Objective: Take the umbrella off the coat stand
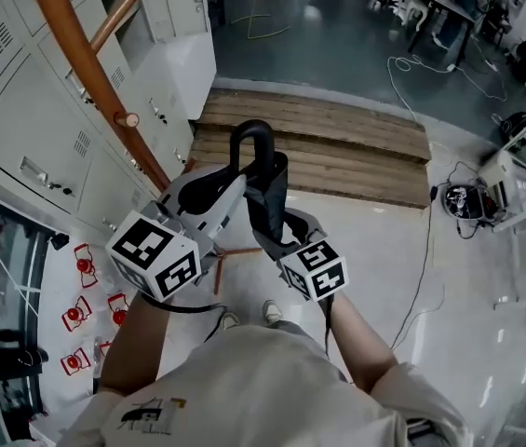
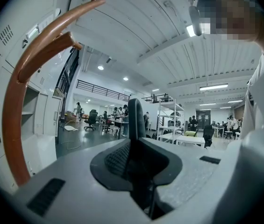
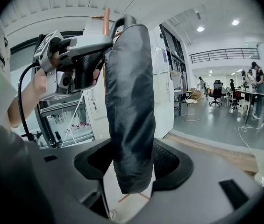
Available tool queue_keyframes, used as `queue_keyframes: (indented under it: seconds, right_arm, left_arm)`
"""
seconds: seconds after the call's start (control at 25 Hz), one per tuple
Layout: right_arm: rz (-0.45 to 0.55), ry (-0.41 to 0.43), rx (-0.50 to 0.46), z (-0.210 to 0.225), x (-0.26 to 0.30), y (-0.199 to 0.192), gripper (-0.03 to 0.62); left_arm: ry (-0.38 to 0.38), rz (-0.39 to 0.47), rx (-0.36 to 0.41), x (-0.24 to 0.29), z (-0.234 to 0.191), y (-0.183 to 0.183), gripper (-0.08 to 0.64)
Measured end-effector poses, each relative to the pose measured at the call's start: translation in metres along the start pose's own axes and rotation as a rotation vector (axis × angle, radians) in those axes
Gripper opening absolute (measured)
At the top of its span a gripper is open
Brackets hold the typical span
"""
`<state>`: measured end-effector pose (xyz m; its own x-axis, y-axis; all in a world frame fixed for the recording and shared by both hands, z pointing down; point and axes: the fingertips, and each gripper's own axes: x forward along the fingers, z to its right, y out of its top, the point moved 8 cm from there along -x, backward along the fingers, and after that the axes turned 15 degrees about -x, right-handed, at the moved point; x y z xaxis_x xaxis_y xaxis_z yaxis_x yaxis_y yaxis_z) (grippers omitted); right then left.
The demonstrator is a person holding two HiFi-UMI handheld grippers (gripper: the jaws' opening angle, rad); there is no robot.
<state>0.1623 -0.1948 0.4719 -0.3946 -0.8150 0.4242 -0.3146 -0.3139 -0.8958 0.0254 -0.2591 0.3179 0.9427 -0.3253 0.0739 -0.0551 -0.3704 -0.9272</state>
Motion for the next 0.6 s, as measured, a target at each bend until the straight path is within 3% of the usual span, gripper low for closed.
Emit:
queue_keyframes:
  seconds: [0.6]
  right_arm:
    - [0.004, 0.008, -0.02, -0.001, -0.011, 0.01, 0.25]
  left_arm:
    - [-0.009, 0.01, -0.003, -0.006, 0.008, 0.009, 0.055]
